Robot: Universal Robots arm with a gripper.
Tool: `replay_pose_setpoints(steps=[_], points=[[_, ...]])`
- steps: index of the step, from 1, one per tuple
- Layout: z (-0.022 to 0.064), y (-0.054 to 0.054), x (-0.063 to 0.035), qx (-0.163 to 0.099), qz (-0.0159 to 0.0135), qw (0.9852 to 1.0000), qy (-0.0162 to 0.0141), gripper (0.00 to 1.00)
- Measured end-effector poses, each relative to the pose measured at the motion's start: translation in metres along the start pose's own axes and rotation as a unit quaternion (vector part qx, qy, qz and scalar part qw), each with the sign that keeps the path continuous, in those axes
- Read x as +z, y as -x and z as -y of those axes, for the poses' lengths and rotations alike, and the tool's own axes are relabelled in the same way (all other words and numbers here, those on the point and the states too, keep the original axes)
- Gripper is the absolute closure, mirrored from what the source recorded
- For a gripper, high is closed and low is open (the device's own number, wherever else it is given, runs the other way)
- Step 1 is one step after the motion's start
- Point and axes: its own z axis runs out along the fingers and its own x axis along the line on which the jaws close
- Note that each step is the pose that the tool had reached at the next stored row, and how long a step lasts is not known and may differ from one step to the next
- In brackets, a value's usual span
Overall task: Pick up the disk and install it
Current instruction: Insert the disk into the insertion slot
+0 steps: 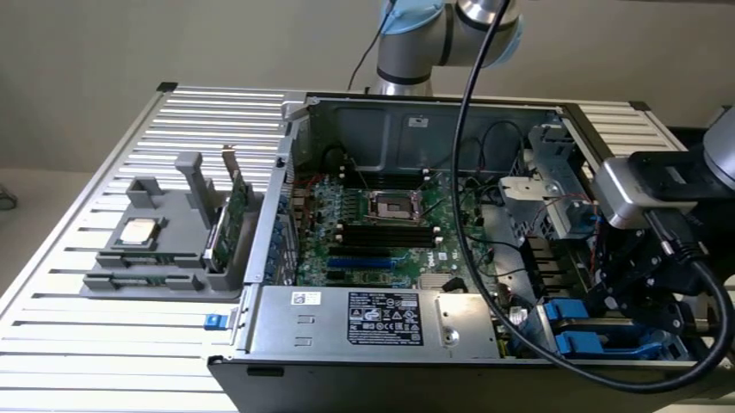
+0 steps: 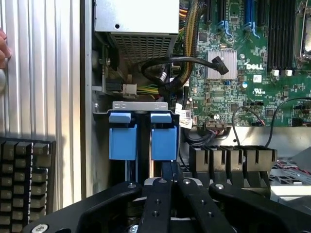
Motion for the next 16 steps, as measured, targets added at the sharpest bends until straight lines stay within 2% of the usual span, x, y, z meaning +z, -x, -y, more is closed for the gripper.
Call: replay_pose_setpoints(steps=[3,5,16], points=[[-0.0002,0.000,-0.0057,0.000,0.0012,1.0000,0.0000,0.89],[-0.0010,0.000,-0.0144,0.000,-0.0003,1.0000,0.0002,0.89],[-0.0049,0.002,-0.0616,0.000,-0.0003,1.0000,0.0001,0.89]])
